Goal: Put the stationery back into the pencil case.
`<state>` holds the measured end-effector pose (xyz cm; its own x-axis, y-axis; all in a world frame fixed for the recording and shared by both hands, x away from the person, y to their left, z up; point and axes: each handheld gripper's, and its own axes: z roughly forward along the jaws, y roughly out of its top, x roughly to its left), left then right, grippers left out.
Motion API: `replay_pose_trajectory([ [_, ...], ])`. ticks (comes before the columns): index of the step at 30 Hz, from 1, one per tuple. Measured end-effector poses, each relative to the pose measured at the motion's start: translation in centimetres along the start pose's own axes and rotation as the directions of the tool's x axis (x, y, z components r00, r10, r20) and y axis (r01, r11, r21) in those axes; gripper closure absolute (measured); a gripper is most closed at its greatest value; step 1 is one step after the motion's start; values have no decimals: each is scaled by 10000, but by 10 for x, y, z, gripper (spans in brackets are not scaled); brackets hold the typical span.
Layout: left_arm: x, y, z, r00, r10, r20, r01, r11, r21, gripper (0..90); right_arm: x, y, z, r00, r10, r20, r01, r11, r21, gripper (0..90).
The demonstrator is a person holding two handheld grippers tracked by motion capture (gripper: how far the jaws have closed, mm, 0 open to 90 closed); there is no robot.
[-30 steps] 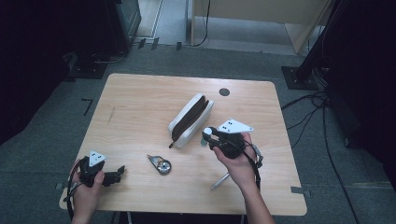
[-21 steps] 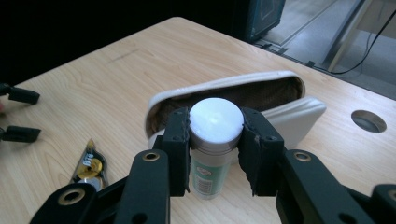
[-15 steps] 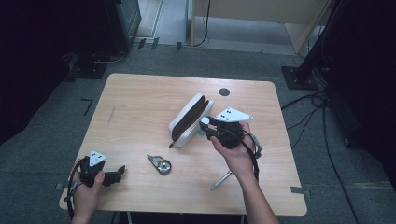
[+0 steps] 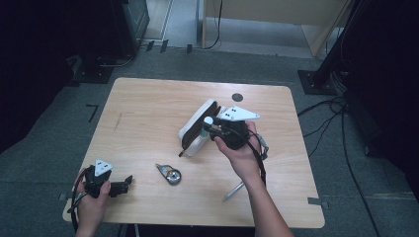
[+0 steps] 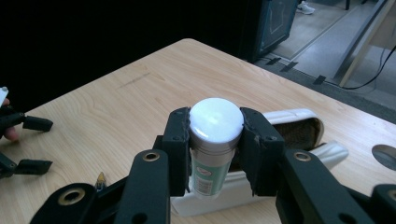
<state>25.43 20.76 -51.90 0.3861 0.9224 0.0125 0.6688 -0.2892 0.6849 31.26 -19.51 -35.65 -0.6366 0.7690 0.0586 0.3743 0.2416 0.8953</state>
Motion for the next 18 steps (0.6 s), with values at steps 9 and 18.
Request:
replay_pose_trajectory([
  [9,0,0,0,10000,36,9,-36,10000,-5,7,5,8,13,9998,-48,-203,48,10000,-11,654],
  [18,0,0,0,10000,78,34,-78,10000,-6,7,6,13,24,9996,-169,-231,171,9998,113,655],
])
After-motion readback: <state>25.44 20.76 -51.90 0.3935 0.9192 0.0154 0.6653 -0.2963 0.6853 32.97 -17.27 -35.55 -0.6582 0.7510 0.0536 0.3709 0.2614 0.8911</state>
